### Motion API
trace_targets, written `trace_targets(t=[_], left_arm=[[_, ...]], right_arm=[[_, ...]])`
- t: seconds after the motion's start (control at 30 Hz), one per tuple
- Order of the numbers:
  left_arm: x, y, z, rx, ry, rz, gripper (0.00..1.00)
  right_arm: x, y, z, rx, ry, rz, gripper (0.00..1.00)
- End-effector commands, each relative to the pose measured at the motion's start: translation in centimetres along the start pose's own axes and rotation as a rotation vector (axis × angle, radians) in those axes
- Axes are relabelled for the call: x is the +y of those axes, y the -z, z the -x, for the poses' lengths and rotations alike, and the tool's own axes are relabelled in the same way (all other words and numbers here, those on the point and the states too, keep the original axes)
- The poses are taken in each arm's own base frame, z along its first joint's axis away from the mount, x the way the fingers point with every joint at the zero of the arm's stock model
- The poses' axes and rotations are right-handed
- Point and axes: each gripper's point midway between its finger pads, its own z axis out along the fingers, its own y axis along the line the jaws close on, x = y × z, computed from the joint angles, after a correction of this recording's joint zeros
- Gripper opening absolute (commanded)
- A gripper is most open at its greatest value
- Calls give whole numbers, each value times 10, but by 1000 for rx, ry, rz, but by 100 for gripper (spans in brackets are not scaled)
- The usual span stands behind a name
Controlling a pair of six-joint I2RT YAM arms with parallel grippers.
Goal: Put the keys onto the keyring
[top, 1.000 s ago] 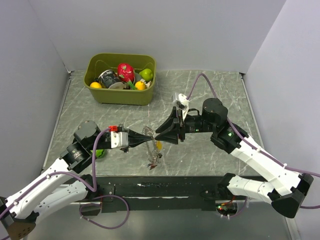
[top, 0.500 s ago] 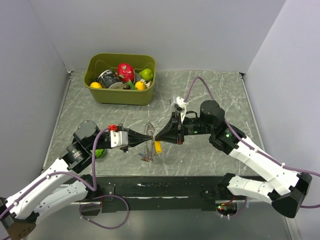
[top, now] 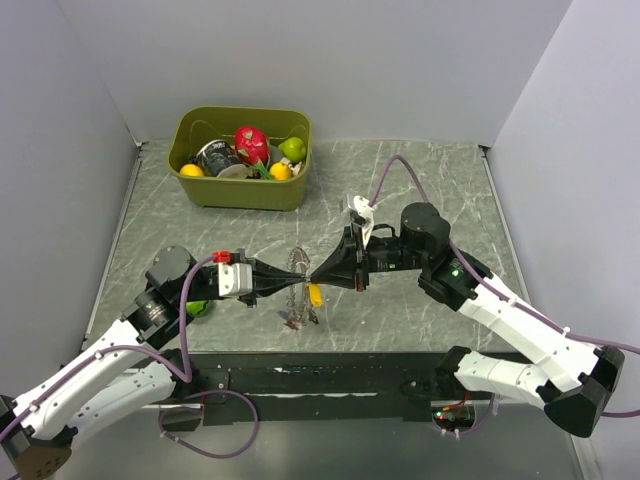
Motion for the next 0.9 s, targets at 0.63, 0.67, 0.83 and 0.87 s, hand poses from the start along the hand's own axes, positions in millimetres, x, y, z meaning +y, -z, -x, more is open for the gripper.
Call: trace_targets(t=[0.63,0.67,0.83,0.87], left_arm=[[-5,1,46,-150,-101,-39,1],[-5,0,46,-149,-99,-41,1],[-5,-3,43,-148,-94,-50,1],[-5,-3,43,-148,-95,-50,1]], right_arm=[[23,30,43,-119,167,-58,61],[25,30,45,-123,171,-51,62],[32,22,51,-117,164,17,62],[32,19,51,-110,160,24,61]])
